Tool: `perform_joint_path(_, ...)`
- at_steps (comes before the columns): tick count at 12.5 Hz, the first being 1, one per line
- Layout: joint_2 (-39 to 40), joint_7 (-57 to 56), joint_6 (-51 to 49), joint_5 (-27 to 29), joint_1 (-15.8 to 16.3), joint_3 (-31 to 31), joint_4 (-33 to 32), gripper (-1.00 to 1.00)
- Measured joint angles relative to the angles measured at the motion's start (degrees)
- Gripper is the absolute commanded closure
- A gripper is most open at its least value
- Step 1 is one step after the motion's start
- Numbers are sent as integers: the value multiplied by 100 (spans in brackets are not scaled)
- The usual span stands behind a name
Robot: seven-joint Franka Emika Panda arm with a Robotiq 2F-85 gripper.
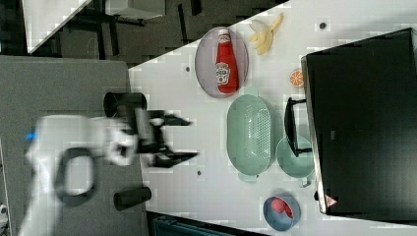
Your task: Drag strainer left to right.
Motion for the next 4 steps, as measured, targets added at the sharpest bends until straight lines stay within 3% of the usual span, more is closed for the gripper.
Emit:
perform_joint_path(2,-500,-656,-552,424,65,-86,537,-100)
perform_joint_path(4,-873,-1272,-927,255,33,-118,890,-100)
